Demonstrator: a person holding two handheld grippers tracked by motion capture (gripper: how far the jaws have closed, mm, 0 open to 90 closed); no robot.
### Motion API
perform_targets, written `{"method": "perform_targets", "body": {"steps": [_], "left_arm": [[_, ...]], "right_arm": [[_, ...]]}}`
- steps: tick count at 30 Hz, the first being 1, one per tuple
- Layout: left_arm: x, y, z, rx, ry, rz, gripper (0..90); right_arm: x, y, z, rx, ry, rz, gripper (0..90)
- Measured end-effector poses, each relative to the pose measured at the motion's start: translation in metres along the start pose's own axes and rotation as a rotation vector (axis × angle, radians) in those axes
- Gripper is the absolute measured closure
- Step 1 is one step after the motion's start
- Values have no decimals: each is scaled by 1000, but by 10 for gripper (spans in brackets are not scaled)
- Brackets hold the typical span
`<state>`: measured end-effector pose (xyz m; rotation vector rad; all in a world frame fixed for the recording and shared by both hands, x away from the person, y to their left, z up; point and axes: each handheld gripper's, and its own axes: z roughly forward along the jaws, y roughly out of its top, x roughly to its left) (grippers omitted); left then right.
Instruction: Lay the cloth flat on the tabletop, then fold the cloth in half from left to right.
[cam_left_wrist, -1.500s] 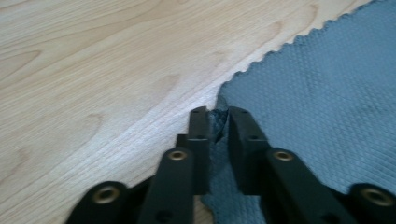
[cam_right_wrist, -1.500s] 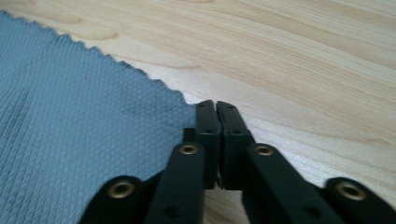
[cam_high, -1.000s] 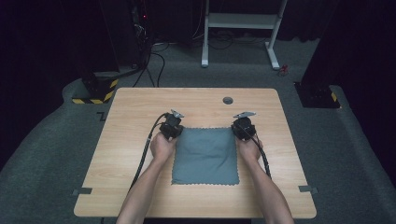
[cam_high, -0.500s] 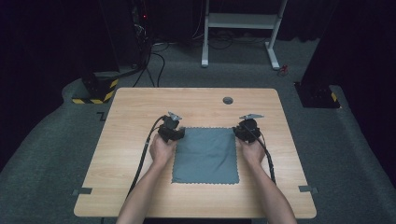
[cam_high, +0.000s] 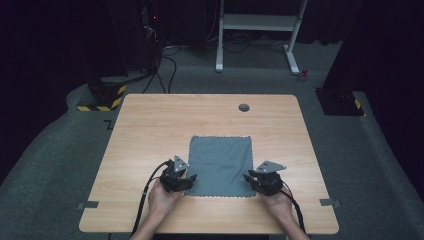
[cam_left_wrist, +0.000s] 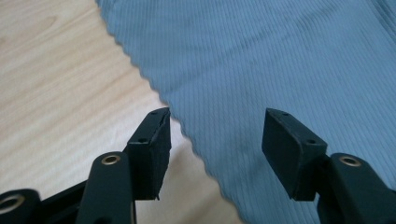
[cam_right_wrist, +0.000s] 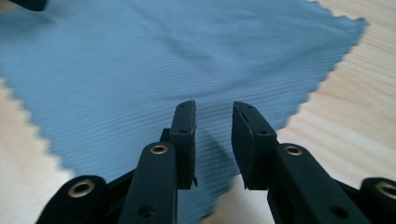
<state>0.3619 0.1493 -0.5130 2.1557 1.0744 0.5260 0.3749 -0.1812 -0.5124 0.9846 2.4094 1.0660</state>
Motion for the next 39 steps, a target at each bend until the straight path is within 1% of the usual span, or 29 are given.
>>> {"method": "perform_targets", "body": {"steps": [1,3,5,7,8,9,10,11,13,14,15,17,18,19,21,22,24,27,30,32,33,35,37,38,39], "left_arm": [[-2,-4,-2,1,9,7,424],[-3,-10,-3,4,10,12,423],[-4,-16,-7,-14,7,0,429],[-3,-21,-10,-25,2,-4,435],[-4,-22,-10,-32,0,-12,440],[-4,-24,-11,-42,3,-11,442],[-5,-25,-11,-44,3,-11,439],[-4,-26,-13,-39,0,-18,440],[-4,-28,-14,-42,-7,-19,441],[-3,-30,-16,-46,-13,-21,441],[-2,-32,-17,-44,-25,-30,439],[0,-34,-20,-38,-31,-37,426],[0,-35,-21,-36,-33,-33,424],[1,-35,-21,-40,-35,-34,425],[1,-35,-21,-52,-43,-37,417],[0,-34,-20,-63,-35,-26,405],[-1,-33,-17,-72,-26,-15,401],[-3,-32,-14,-70,-22,-20,390],[-2,-33,-14,-68,-22,-16,376],[-1,-33,-14,-64,-40,-37,365],[0,-33,-14,-63,-44,-39,361],[-1,-34,-14,-62,-45,-39,353],[-1,-33,-14,-62,-47,-38,352],[0,-33,-14,-64,-47,-33,352],[1,-32,-13,-65,-50,-41,357]], "right_arm": [[4,-2,-2,-3,6,-9,705],[9,-6,-2,14,10,-31,705],[11,-10,-1,30,2,-39,705],[8,-15,-3,16,25,-12,701],[6,-18,-6,10,29,-13,700],[7,-19,-7,11,21,-20,696],[8,-21,-9,9,9,-33,690],[8,-22,-10,7,8,-38,688],[5,-25,-13,3,21,-21,684],[5,-25,-13,6,20,-21,682],[5,-25,-13,11,17,-19,680],[6,-23,-13,23,9,-17,662],[7,-22,-13,29,-3,-11,630],[7,-21,-13,27,-7,-8,621],[12,-20,-14,-19,13,12,619],[15,-18,-14,-37,21,13,618],[25,-12,-11,-60,27,0,613],[39,-3,0,-65,34,-22,598],[50,4,13,-40,40,-41,592],[56,7,21,-32,39,-55,589],[59,8,24,-7,34,-59,589],[61,10,26,1,24,-76,582],[61,11,27,6,24,-65,567],[59,11,27,9,29,-50,559],[58,11,27,8,36,-43,556]]}}
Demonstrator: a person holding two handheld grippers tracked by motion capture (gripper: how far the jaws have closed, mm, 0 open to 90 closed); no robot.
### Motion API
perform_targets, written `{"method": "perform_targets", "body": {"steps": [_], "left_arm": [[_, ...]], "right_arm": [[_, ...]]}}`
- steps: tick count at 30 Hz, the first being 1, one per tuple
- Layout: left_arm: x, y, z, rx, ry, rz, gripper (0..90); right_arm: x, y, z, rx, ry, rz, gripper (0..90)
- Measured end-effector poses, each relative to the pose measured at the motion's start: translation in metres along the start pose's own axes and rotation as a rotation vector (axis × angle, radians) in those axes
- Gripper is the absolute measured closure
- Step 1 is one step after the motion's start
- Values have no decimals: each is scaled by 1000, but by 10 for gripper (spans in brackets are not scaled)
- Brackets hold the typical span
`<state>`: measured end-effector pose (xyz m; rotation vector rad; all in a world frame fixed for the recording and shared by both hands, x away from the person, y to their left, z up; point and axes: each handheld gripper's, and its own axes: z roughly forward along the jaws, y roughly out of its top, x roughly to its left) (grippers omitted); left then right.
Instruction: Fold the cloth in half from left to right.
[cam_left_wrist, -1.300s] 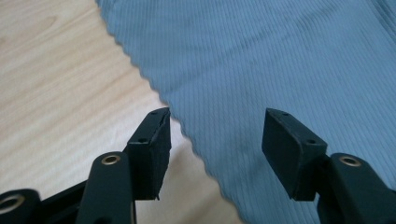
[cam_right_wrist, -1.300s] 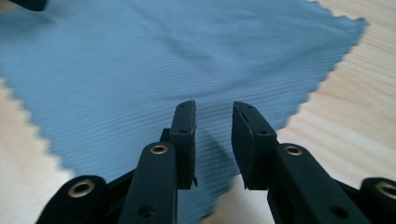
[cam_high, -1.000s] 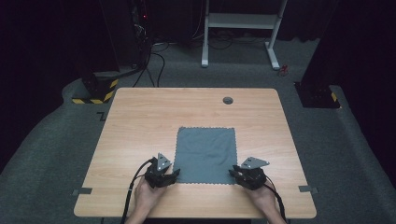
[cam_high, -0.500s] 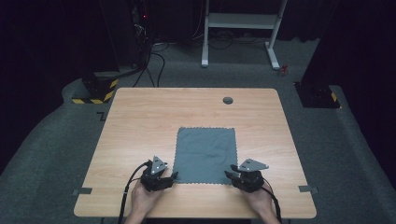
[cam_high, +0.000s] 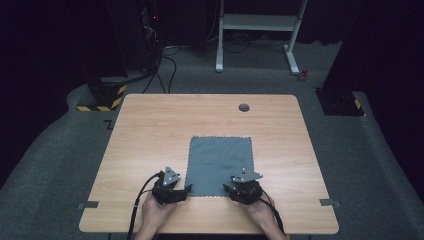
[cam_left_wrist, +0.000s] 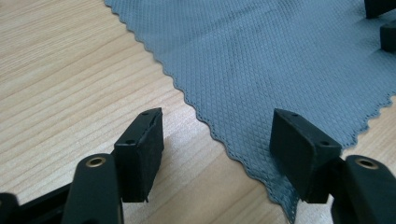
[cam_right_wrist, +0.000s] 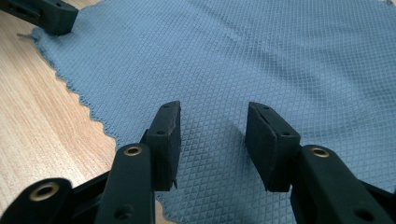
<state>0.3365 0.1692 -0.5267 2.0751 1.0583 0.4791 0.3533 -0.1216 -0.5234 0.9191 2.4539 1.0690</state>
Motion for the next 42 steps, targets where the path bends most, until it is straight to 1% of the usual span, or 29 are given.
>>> {"method": "perform_targets", "body": {"steps": [2,3,4,5,6,8,10,11,12,13,15,16,17,19,22,23,26,27,28,29,30,31,33,36,37,38,40,41,42], "left_arm": [[2,4,1,9,-20,-25,372],[3,5,2,10,-25,-37,369],[4,6,2,13,-23,-39,370],[6,8,3,16,-23,-47,373],[8,10,3,16,-34,-68,379],[13,15,4,12,-50,-87,378],[19,20,5,2,-49,-81,380],[21,23,5,-1,-49,-76,381],[25,27,6,-7,-51,-78,382],[30,32,7,-1,-48,-81,393],[38,38,9,-2,-42,-86,400],[42,42,11,-3,-41,-98,398],[46,45,13,-2,-45,-111,396],[54,52,18,3,-42,-112,394],[60,60,25,7,-36,-110,397],[62,62,28,10,-39,-118,400],[68,71,36,8,-23,-116,411],[70,73,39,-9,-18,-131,417],[73,76,43,-3,-18,-142,437],[74,79,45,8,-13,-144,435],[75,81,48,14,-11,-153,436],[76,84,52,22,0,-147,438],[77,89,59,34,7,-149,438],[79,94,68,54,17,-155,437],[79,95,71,57,24,-156,438],[80,95,73,54,33,-147,438],[84,96,76,46,44,-167,446],[87,96,78,54,48,-179,451],[90,97,80,61,57,-183,453]], "right_arm": [[1,0,0,2,-5,-2,557],[1,1,1,0,-2,-15,558],[1,2,1,8,4,-10,550],[0,4,2,15,20,-3,539],[1,6,2,23,31,7,543],[3,8,3,14,30,-3,544],[5,11,5,20,33,-13,544],[6,12,6,19,35,-8,544],[6,14,6,23,38,-5,544],[8,16,7,23,45,1,547],[12,20,10,25,53,-13,547],[14,22,11,27,59,-20,547],[17,24,13,26,66,-25,552],[21,28,15,18,81,-32,570],[27,35,20,18,118,-50,612],[28,37,21,15,128,-55,619],[33,42,24,4,140,-65,626],[35,43,26,-2,144,-73,631],[37,45,26,-4,148,-76,633],[39,46,27,-6,152,-74,635],[41,47,28,-7,155,-83,637],[43,48,29,-8,159,-89,637],[49,50,31,-11,174,-107,637],[62,53,36,-18,204,-150,644],[65,54,36,-19,212,-156,647],[70,55,38,-22,223,-170,649],[76,57,42,-20,236,-193,651],[80,57,43,-19,244,-200,651],[83,58,45,-21,251,-208,655]]}}
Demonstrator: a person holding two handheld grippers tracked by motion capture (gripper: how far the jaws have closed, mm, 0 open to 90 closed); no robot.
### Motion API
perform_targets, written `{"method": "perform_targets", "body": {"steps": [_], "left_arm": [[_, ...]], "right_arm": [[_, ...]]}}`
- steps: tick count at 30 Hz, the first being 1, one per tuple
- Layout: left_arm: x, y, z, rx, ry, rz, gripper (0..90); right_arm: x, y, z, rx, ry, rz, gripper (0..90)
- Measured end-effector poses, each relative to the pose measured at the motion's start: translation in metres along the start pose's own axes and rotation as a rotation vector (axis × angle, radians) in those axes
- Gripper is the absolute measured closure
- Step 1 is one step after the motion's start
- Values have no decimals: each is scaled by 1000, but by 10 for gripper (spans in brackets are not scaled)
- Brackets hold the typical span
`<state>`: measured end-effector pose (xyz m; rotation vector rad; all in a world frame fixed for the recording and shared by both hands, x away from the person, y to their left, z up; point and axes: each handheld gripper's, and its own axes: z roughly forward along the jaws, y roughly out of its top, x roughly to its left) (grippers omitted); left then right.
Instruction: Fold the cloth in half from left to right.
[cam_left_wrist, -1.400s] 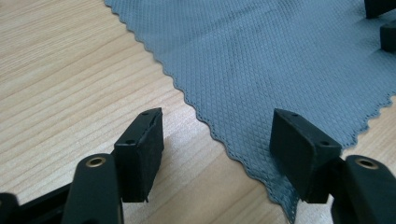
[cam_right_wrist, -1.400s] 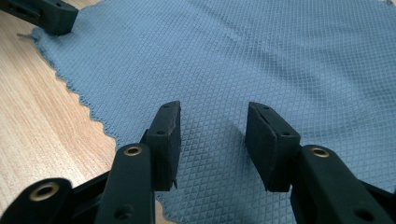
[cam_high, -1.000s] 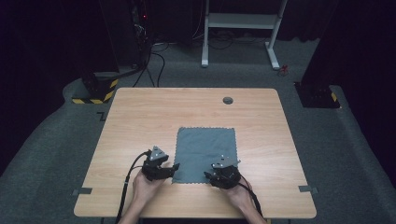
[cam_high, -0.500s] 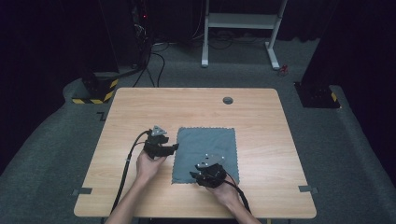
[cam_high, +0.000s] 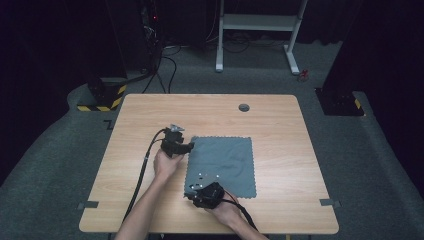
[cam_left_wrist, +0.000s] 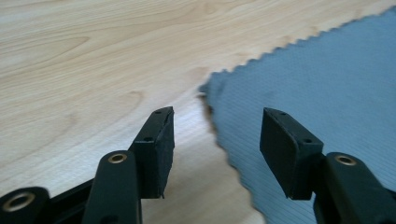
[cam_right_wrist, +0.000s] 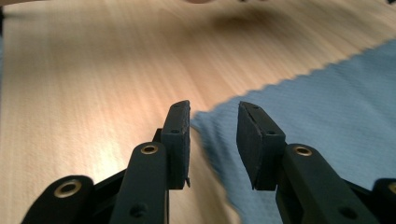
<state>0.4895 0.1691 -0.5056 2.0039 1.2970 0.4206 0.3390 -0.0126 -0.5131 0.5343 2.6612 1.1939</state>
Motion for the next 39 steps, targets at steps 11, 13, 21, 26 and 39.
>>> {"method": "perform_targets", "body": {"steps": [11,13,21,26,39], "left_arm": [[7,12,23,25,36,-23,482],[7,13,26,14,42,-24,485],[-1,19,33,28,102,24,541],[-3,20,33,23,79,40,638],[3,20,31,15,15,16,898]], "right_arm": [[10,0,13,45,-3,-38,753],[11,1,13,48,-7,-50,771],[15,0,12,58,-45,-77,879],[16,1,12,59,-60,-85,900],[11,0,9,38,-27,-20,900]]}}
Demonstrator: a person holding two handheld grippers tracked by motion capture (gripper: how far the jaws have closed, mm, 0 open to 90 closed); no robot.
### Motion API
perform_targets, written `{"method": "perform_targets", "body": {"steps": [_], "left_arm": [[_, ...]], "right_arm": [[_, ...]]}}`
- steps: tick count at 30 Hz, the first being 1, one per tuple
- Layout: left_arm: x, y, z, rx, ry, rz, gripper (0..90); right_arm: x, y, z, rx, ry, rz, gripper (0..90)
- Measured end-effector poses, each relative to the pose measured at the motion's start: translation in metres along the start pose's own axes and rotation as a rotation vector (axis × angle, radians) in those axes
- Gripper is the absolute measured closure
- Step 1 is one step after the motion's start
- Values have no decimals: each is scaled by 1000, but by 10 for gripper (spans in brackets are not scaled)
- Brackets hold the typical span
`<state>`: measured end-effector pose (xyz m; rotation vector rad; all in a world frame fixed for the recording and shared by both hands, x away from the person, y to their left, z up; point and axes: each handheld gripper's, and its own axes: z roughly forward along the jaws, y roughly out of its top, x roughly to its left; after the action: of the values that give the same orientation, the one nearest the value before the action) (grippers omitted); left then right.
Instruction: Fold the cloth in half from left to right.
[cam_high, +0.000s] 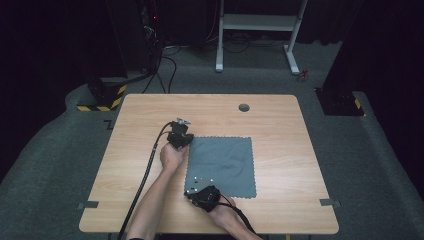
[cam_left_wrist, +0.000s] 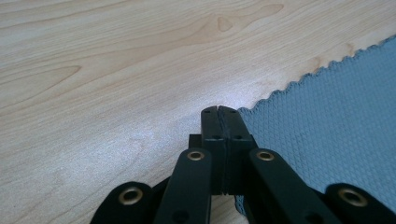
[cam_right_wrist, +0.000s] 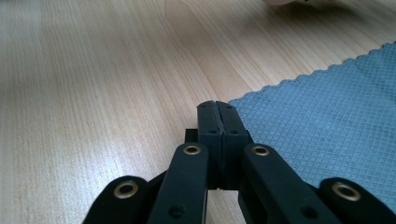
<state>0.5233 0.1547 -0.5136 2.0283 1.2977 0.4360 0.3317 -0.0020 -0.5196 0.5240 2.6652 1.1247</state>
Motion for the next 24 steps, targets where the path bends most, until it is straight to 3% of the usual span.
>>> {"method": "perform_targets", "body": {"steps": [3,15,24], "left_arm": [[3,1,-2,-12,-22,-27,900],[8,5,-10,-48,-64,-60,900],[14,8,-20,-53,-73,-62,900]], "right_arm": [[0,1,-2,-5,1,0,900],[3,4,-7,-19,-8,-21,900],[5,9,-9,-28,0,-24,900]]}}
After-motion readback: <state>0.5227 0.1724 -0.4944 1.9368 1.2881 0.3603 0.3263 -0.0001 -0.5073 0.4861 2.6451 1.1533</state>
